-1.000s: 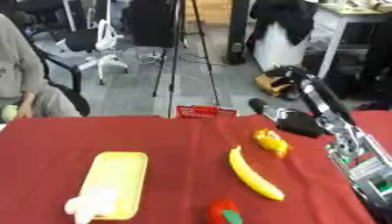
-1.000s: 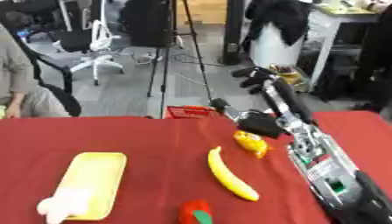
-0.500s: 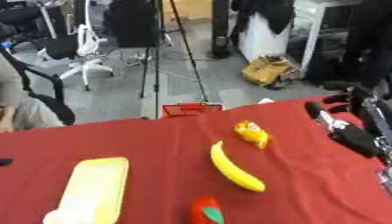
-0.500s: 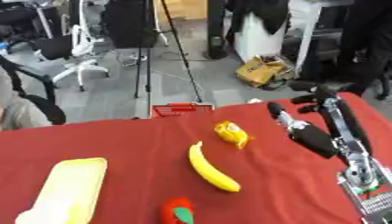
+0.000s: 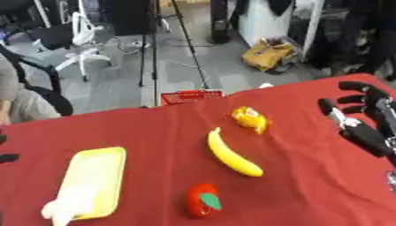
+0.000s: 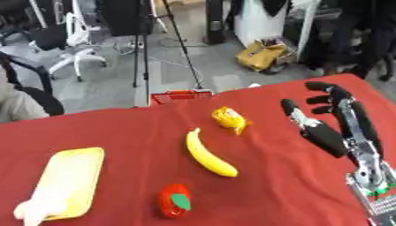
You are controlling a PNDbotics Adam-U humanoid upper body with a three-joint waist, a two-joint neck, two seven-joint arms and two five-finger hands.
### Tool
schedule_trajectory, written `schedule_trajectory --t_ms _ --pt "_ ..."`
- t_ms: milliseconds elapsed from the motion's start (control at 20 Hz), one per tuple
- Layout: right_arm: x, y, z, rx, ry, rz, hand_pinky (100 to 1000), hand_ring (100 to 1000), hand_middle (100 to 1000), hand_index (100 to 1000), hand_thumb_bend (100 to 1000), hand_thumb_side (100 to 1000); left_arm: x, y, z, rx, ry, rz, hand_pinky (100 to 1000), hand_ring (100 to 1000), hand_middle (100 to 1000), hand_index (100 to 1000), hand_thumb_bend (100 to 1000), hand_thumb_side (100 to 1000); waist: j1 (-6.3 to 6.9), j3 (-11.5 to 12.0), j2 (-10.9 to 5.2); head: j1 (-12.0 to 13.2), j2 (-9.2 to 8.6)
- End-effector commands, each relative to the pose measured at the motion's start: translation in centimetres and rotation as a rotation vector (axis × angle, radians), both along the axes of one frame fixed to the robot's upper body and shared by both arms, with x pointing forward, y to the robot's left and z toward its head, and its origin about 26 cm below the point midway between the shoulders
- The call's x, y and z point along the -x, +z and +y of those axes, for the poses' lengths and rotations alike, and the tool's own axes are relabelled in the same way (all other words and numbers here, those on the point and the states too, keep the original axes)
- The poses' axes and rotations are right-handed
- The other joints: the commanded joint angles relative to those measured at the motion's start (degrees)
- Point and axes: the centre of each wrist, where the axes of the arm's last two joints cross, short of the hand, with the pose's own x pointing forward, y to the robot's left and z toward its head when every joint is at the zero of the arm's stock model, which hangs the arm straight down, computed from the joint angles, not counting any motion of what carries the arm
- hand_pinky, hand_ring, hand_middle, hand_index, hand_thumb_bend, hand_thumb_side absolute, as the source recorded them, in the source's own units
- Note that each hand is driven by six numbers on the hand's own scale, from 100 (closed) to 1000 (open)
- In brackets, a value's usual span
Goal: Pick up objects on the table and place them in the box.
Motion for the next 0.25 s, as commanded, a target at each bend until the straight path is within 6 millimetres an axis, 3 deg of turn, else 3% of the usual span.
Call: schedule_trajectory --t_ms 50,250 --pt "-0.5 1.0 0.4 0.001 -0.003 -0.029 679 730 800 837 542 554 0.1 0.4 0.0 -0.010 -0.011 -0.007 543 737 685 743 659 858 0.29 0.23 -0.28 -0.14 1.84" --pt "-3.2 0.3 2.7 0.001 -0.001 0.002 678 729 800 837 542 552 0.2 0.2 0.1 -0.011 -0.015 0.005 543 740 703 744 659 856 0.34 0.51 -0.37 0.06 3.48"
